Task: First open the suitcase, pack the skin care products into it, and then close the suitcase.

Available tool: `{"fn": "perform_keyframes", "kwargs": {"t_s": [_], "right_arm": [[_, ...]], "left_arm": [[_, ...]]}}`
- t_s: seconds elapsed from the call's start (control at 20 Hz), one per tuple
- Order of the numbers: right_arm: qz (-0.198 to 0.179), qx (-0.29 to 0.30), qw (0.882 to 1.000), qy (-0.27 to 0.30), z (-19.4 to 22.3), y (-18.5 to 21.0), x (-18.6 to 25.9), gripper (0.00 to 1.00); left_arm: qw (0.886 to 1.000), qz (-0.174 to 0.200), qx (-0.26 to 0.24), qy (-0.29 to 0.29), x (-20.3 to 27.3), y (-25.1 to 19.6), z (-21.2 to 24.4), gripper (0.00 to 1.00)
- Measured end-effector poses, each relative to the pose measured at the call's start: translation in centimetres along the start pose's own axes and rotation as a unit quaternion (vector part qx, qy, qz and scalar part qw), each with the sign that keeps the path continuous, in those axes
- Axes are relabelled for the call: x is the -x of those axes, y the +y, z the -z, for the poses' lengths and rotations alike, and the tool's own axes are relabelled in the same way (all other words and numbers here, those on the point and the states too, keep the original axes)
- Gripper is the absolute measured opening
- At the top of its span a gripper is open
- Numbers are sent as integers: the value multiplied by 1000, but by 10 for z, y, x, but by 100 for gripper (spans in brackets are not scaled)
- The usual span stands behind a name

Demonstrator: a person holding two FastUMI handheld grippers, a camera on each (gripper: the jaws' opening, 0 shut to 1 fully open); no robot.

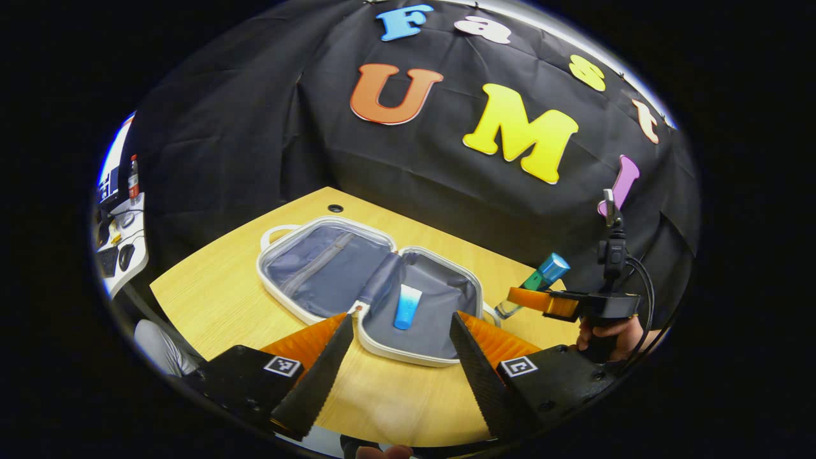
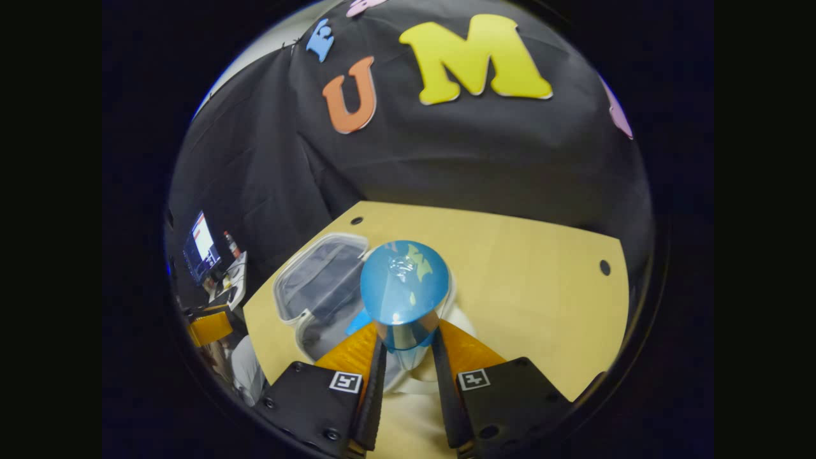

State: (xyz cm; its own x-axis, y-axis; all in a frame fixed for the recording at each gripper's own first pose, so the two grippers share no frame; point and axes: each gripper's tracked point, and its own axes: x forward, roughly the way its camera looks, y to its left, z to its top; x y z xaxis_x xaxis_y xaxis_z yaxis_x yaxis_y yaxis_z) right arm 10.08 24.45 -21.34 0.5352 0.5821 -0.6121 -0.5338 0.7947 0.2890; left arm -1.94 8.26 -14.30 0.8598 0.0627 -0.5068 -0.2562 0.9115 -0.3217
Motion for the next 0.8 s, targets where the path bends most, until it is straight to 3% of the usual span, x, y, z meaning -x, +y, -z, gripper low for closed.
{"fn": "perform_keyframes", "kwargs": {"t_s": [0.1, 0.35, 0.55, 0.8], "right_arm": [[-6, 3, 1000, 29, 11, 21, -28, 38], [20, -41, 994, 103, 47, 40, -76, 38], [55, -109, 979, 161, 76, 37, -100, 36], [84, -171, 969, 158, 70, 29, -114, 38]], "left_arm": [[1000, -11, 2, -5, 5, 21, -1, 98], [999, -31, 10, -9, 11, 63, 0, 98], [999, -34, 30, -6, 12, 84, 5, 98], [999, -31, 30, -8, 7, 96, 2, 98]]}}
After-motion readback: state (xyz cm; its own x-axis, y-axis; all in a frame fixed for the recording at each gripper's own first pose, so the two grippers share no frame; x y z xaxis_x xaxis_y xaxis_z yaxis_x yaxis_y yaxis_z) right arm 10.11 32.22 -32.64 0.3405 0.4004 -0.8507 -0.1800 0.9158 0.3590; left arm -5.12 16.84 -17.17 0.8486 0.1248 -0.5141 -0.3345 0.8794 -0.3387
